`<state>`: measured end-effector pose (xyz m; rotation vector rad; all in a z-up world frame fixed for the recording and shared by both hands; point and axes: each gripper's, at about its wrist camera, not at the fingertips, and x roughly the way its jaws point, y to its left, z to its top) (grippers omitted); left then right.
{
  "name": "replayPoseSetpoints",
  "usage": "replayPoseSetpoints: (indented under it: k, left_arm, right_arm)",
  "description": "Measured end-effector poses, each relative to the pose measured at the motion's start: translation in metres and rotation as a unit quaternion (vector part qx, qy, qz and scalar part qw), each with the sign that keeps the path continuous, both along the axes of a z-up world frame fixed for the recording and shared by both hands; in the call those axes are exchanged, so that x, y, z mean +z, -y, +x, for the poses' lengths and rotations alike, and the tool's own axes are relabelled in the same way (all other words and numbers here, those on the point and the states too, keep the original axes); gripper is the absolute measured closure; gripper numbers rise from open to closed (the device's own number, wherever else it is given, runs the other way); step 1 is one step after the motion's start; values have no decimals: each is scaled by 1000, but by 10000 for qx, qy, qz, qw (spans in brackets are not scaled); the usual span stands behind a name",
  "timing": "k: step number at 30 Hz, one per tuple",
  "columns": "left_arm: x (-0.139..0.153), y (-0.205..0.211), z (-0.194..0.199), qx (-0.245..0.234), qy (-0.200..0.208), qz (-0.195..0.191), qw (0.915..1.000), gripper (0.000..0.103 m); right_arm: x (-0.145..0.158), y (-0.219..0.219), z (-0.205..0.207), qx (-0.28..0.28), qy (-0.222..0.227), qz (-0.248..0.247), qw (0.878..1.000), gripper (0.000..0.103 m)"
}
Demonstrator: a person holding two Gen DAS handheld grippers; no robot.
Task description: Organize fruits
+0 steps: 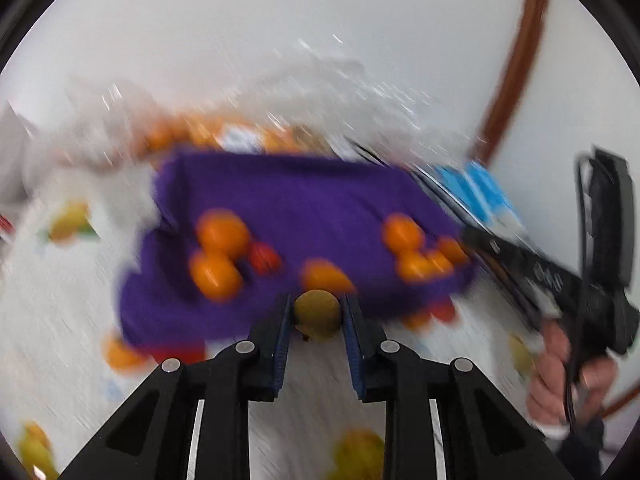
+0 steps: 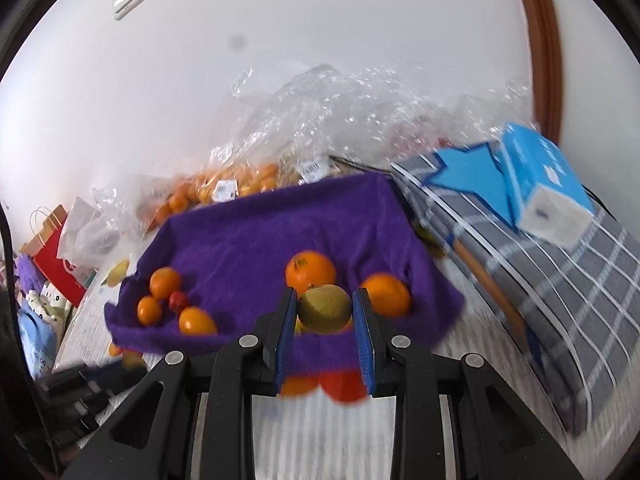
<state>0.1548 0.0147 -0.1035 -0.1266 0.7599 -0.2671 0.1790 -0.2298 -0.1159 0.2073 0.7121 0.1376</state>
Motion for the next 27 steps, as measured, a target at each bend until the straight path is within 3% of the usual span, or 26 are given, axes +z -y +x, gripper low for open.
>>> replayPoseSetpoints:
  k: [3,8,12,15,18,20,22,27]
  left_arm:
    - [-3,-8,21,301,-43,123,9995,79]
    - [-20,-8,39,395,-293,129,9987,79]
    - [-9,-10,35,548,-289,99,9980,69]
    - [3,-13,21,610,-255,137,9977,69]
    - [23,-12,-6,675,-104,253,9973,68]
    - [35,-11,-24,688,-16,264,9973,61]
    - [51,-11,-48,666,132,197,9975,47]
    - [78,-4,-95,774,495,406,9949,32]
  right_arm:
    - [-5,-9,17,3,10,-154,9999,75]
    - [-19,-19,27,82,-170,-483,9987,74]
    - [-14,-20,18,19,-157,-584,9982,66]
    - [1,-19,2,-95,-59,-528,9985,58]
    - [19,-23,-23,-218,0,-684,9974,56]
    - [31,-25,-42,-254,-5,-776,9967,56]
    - [41,-27,-62,-255,-38,-817,9963,55]
    - [67,-29,-111,-370,-25,-906,9952,49]
